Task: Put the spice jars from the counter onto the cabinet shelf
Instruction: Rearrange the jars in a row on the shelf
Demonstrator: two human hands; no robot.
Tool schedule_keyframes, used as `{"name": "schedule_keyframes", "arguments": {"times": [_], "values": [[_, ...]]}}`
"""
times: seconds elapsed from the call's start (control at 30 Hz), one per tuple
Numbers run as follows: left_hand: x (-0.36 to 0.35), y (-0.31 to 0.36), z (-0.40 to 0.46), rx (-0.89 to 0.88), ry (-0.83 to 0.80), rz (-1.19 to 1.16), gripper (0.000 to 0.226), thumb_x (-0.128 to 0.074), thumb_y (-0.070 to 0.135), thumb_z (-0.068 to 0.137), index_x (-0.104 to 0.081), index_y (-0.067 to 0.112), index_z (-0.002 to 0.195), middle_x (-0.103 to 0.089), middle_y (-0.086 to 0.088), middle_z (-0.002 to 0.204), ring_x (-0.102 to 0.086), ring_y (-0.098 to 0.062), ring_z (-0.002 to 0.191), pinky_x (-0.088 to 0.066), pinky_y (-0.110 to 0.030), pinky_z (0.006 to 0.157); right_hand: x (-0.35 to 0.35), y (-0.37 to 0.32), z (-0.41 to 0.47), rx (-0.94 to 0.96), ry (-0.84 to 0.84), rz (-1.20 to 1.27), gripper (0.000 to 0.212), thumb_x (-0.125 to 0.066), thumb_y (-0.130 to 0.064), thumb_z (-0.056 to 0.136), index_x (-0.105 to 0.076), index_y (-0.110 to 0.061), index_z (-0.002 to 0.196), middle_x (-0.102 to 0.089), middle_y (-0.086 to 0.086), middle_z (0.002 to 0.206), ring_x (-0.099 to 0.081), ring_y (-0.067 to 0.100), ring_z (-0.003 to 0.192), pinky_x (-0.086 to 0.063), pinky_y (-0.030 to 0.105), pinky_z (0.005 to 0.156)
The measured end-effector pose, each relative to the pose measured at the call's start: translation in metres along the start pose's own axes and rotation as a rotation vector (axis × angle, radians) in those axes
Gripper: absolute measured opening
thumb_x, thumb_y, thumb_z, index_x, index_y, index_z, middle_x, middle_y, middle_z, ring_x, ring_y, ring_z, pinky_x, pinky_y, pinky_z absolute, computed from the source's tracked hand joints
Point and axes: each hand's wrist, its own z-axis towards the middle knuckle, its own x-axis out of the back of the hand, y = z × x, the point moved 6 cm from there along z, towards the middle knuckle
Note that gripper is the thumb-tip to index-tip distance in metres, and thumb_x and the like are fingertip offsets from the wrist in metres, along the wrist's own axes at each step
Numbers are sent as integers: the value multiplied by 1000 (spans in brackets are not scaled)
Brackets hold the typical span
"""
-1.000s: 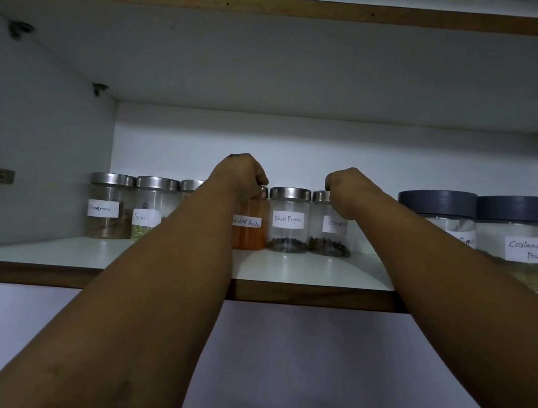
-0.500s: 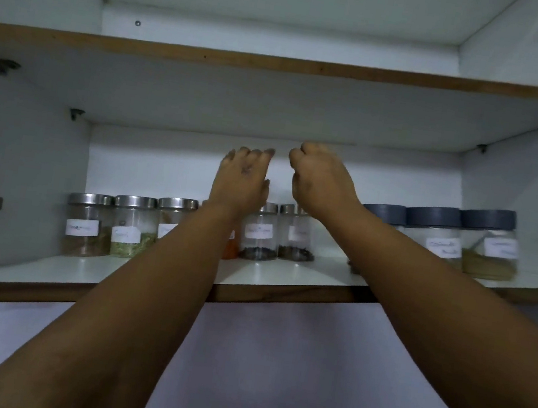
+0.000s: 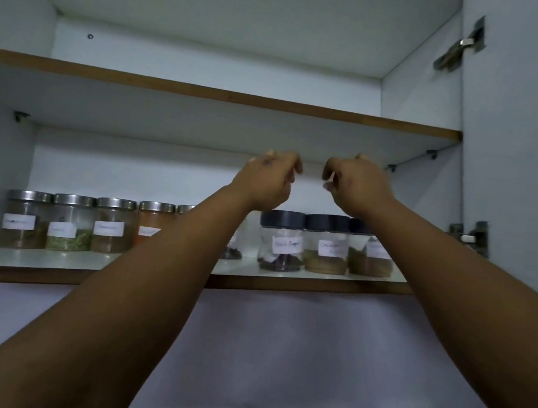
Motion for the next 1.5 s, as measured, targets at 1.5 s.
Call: {"name": "schedule_keyframes", "arguments": {"times": [1.5], "values": [[-135, -103, 49, 332, -413, 75, 29, -72, 27, 87, -74, 10, 110, -71, -7, 112, -61, -22, 108, -46, -30, 89, -193, -2, 45, 31, -589, -92, 34, -55, -13, 97, -57, -6, 130, -57, 9, 133, -55, 23, 120, -45, 28, 95]]}}
